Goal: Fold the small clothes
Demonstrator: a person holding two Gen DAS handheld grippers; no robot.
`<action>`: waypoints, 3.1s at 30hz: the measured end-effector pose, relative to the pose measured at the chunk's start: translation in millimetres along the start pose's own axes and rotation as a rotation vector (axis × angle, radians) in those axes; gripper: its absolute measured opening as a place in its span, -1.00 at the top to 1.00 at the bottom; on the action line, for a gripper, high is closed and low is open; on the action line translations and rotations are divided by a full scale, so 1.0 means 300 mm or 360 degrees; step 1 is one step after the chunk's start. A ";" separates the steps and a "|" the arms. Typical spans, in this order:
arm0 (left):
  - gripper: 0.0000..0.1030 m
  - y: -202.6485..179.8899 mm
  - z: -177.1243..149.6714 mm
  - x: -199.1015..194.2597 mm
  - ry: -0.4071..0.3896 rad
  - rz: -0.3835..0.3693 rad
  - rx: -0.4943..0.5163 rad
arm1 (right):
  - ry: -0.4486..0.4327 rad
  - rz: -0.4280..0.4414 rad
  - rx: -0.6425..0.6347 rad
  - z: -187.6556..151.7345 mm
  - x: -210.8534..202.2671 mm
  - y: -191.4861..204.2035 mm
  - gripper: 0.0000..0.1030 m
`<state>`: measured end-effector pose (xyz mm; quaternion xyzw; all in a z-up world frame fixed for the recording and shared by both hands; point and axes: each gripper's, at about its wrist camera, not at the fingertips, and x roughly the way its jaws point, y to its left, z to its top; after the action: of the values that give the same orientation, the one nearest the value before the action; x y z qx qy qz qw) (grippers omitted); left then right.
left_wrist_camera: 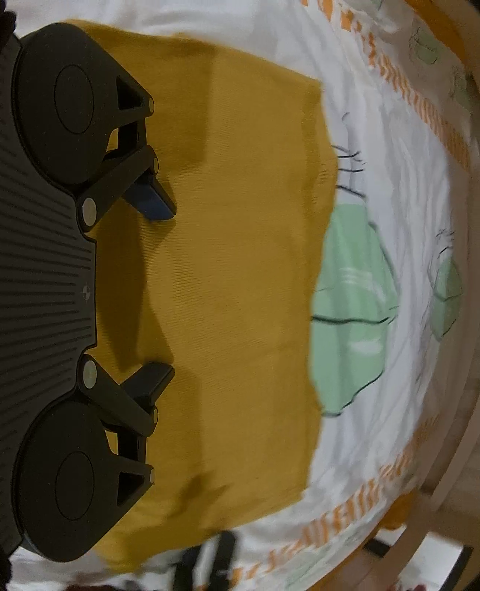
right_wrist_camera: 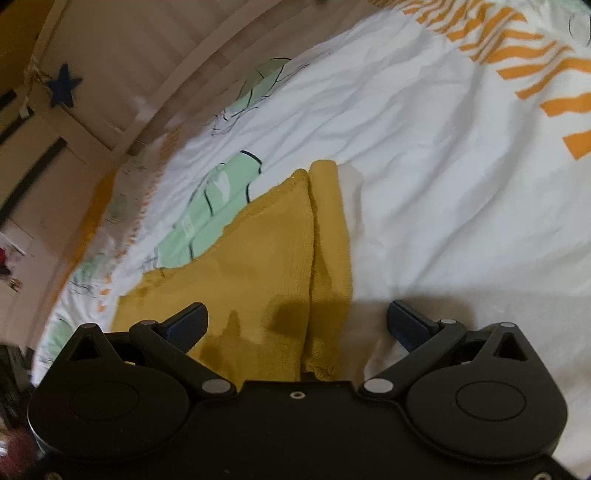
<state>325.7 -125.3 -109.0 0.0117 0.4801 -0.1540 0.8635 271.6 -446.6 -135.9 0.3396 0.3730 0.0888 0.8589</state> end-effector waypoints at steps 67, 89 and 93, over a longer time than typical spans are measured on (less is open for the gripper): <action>-0.62 0.740 0.083 -0.313 -0.0258 0.0053 -0.0577 | 0.0213 -0.0097 -0.0724 -0.312 0.544 0.944 0.49; -0.62 0.766 0.091 -0.340 -0.0312 0.0065 -0.0633 | 0.0207 0.0219 -0.0883 -0.412 0.542 1.029 -0.25; -0.62 0.765 0.093 -0.343 -0.0316 0.0071 -0.0621 | 0.0183 0.0220 -0.0892 -0.425 0.544 1.039 -0.35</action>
<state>361.6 114.7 -37.5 -0.1601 0.4132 -0.0393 0.8956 328.7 -79.4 -90.7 0.1082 0.3581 0.2658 0.8885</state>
